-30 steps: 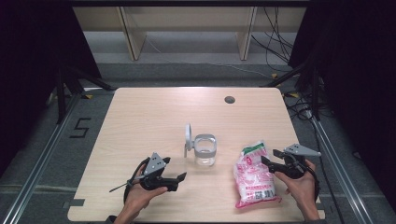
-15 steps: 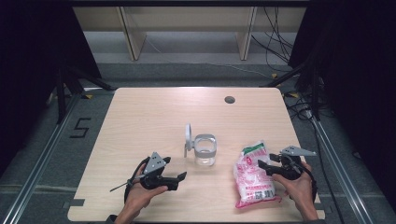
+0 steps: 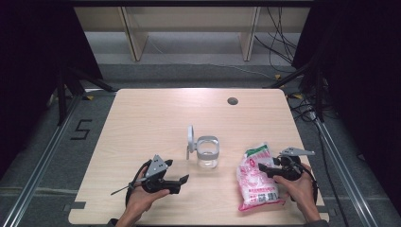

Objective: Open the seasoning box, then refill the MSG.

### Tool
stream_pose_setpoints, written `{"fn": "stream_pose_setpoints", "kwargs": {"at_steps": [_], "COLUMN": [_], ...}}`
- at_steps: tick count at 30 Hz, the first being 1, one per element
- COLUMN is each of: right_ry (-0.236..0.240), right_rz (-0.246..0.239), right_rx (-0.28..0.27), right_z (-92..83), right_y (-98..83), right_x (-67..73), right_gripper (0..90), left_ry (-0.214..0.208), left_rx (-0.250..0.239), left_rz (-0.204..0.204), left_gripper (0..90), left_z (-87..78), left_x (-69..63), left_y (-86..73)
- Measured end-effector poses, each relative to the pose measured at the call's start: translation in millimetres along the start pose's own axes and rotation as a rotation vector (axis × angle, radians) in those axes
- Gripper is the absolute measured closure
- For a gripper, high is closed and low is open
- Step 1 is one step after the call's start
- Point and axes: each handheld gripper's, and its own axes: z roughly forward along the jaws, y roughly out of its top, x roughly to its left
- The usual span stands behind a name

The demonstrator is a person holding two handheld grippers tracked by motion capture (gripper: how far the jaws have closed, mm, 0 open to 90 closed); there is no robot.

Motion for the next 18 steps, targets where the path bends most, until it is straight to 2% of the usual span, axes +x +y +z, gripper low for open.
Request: {"fn": "stream_pose_setpoints", "kwargs": {"at_steps": [1, 3, 4, 5, 7, 8, 10, 11, 14, 15, 16, 18], "right_ry": [0.023, 0.030, 0.040, 0.047, 0.046, 0.068, 0.079, 0.081, 0.096, 0.086, 0.094, 0.093], "right_rz": [0.047, 0.043, 0.065, 0.027, 0.030, 0.093, 0.097, 0.066, 0.066, 0.067, 0.094, 0.098], "right_rx": [0.009, 0.012, 0.027, 0.005, 0.007, 0.020, 0.033, 0.022, 0.022, 0.028, 0.032, 0.045], "right_z": [2.1, 2.9, 2.8, 5.1, 6.3, 5.7, 5.9, 7.2, 8.1, 7.2, 8.0, 8.0], "right_y": [-0.3, 0.0, 0.4, 0.4, 0.1, 0.2, 1.0, 1.0, 1.0, 1.3, 1.2, 1.3], "right_x": [2.4, 2.0, 1.4, -2.9, -3.9, -2.2, -4.4, -7.7, -7.1, -5.6, -1.4, -1.2], "right_gripper": [42.0, 43.3, 44.3, 44.2, 43.9, 43.9, 45.2, 46.4, 49.6, 51.0, 53.5, 56.7], "left_ry": [0.003, -0.001, -0.001, -0.003, -0.004, -0.009, -0.009, -0.009, -0.010, -0.002, 0.002, -0.006], "left_rx": [0.003, 0.000, -0.001, 0.001, -0.003, -0.007, 0.000, 0.000, -0.009, 0.000, 0.000, -0.007], "left_rz": [0.003, -0.001, -0.001, 0.006, 0.000, 0.000, 0.005, 0.005, -0.007, 0.004, 0.009, 0.005], "left_gripper": [16.2, 16.2, 16.3, 16.3, 16.3, 16.3, 16.3, 16.3, 16.4, 16.4, 16.4, 16.6], "left_z": [-0.1, 0.7, 0.7, 0.4, 0.9, 1.3, 1.6, 1.6, 2.3, 1.0, 0.4, 0.4], "left_x": [0.2, 0.2, 0.0, -0.3, -0.9, -1.2, 0.5, 0.5, 0.5, 1.0, 1.4, 1.2], "left_y": [0.0, 0.0, 0.1, 0.7, 0.8, 0.9, 1.0, 1.0, 1.0, 1.4, 2.1, 2.3]}}
